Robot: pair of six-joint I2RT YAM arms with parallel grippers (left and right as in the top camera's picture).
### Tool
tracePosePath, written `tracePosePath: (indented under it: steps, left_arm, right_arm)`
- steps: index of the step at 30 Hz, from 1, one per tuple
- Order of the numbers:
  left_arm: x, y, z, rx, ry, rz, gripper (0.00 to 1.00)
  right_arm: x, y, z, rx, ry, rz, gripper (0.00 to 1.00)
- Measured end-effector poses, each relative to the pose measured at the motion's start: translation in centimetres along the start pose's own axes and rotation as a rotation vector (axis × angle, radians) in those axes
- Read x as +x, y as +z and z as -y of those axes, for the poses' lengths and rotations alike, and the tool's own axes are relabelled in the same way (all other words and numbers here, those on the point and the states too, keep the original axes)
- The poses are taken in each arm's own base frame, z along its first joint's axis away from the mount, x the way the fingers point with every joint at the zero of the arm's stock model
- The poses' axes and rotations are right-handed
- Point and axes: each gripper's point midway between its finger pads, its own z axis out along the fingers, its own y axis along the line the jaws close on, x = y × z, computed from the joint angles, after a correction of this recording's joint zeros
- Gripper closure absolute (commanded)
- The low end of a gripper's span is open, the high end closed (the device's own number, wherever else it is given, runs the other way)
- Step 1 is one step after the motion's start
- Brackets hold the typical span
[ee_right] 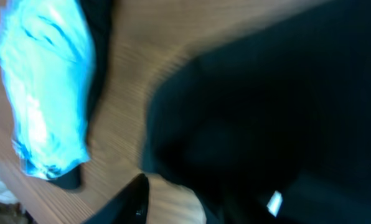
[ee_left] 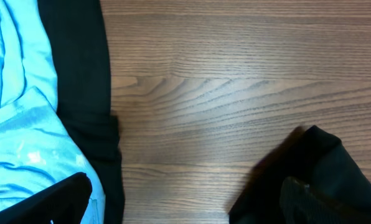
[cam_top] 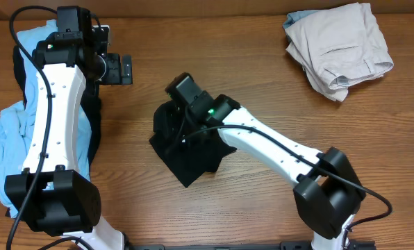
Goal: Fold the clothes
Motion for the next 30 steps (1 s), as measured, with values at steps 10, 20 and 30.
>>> tracePosePath:
  steps: [10, 20, 30]
  left_arm:
    - [-0.5, -0.1, -1.3, -0.02, -0.021, 0.021, 0.0]
    - [-0.2, -0.2, -2.9, -0.042, -0.053, 0.014, 0.0]
    - [-0.2, -0.1, -2.2, -0.005, -0.052, 0.011, 0.0]
  right_arm:
    - [4.4, -3.9, 4.1, 0.188, 0.038, -0.182, 0.51]
    - [6.5, -3.2, 8.5, 0.341, 0.064, -0.185, 0.51]
    - [7.5, -1.7, 10.0, 0.348, 0.046, -0.184, 0.96]
